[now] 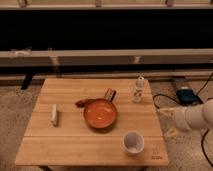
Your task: Pick up the ceramic cup
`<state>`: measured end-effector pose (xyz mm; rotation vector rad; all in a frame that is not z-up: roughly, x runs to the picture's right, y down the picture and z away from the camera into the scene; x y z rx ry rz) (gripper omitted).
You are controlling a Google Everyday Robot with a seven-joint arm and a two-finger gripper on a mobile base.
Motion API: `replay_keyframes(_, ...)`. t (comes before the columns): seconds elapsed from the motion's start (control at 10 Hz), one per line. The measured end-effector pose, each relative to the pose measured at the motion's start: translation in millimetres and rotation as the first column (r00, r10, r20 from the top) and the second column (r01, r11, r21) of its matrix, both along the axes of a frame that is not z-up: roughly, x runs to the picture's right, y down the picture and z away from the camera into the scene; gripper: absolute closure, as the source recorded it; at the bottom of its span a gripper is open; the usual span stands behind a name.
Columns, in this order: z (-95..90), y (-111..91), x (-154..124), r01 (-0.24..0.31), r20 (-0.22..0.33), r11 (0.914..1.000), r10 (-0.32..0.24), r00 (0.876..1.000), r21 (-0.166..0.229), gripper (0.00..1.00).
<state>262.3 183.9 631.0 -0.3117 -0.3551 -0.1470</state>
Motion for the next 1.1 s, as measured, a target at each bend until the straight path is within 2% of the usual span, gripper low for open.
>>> replay_keyframes(0.2, -6.9, 50.5, -14.0, 0.097, 0.029, 0.9953, -0.096, 0.995, -0.012, 0.3)
replay_keyframes(0.4, -2.1, 78.9, -31.9, 0.175, 0.064, 0.9846, -0.174, 0.983, -0.001, 0.3)
replay_keyframes(0.7, 4.5, 80.8, -60.1, 0.227, 0.095, 0.9735, -0.228, 0.969, 0.023, 0.3)
replay_keyframes(1.0, 4.7, 80.0, -72.7, 0.261, 0.105, 0.9648, -0.263, 0.959, 0.033, 0.3)
replay_keyframes(1.1, 5.1, 83.2, -75.4, 0.283, 0.101, 0.9586, -0.285, 0.953, 0.028, 0.3)
